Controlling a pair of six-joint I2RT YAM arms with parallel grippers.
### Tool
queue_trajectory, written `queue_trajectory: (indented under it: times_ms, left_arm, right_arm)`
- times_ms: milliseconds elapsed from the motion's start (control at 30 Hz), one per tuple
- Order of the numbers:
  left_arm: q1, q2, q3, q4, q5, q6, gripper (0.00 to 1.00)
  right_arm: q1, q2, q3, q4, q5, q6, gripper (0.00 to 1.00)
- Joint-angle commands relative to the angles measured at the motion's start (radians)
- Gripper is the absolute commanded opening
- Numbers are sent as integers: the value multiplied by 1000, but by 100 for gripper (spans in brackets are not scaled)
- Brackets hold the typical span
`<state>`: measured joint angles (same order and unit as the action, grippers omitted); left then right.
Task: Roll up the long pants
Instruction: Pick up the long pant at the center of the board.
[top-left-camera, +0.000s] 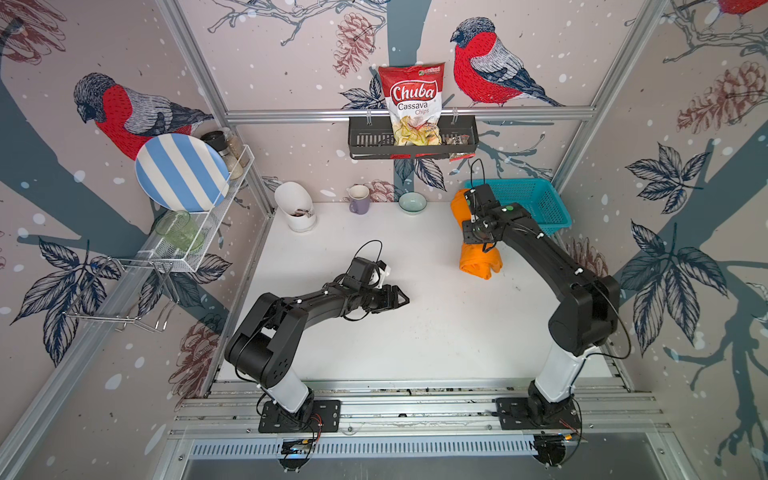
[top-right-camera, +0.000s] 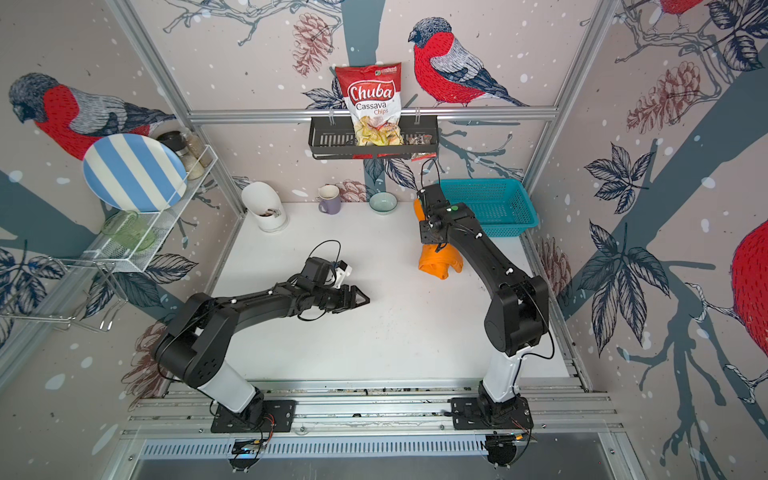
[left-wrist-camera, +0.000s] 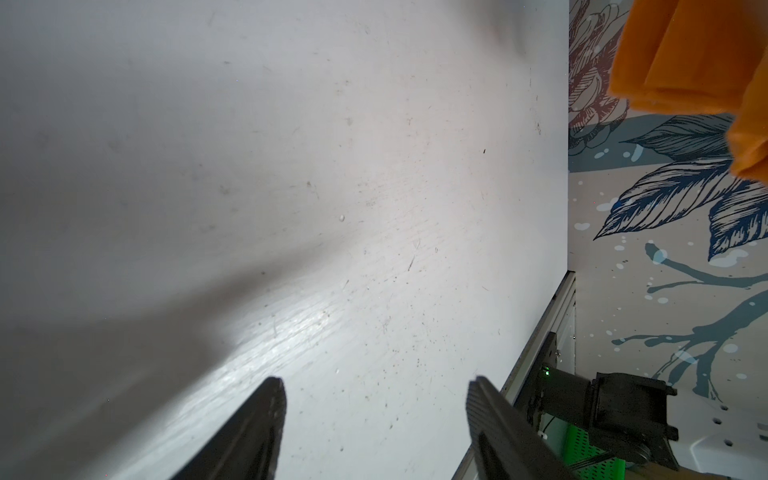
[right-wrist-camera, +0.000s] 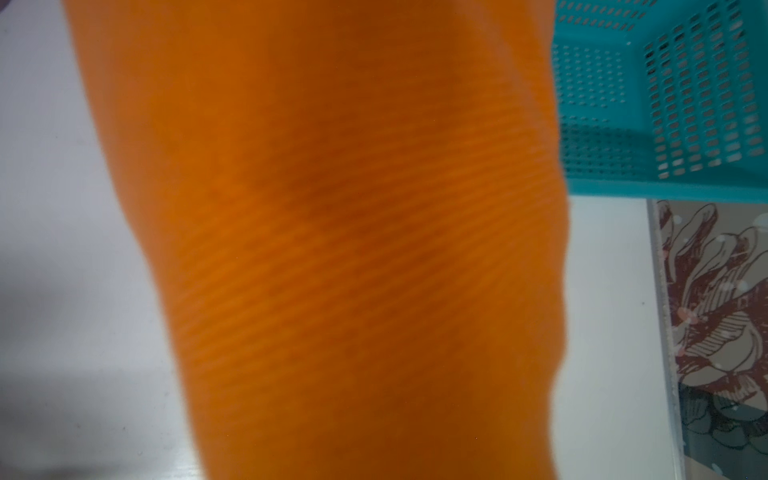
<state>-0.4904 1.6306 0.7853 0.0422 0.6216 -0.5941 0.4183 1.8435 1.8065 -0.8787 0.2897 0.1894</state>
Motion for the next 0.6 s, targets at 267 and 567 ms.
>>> queue_trajectory:
  times_ms: [267,567]
  left_arm:
    - [0,6,-36,51,49,16,71]
    - [-32,0,-51,59,48,30,71]
  right_arm:
    - [-171,275,475,46,-243,-93,0]
    - [-267,399,514,310,-335,-95,0]
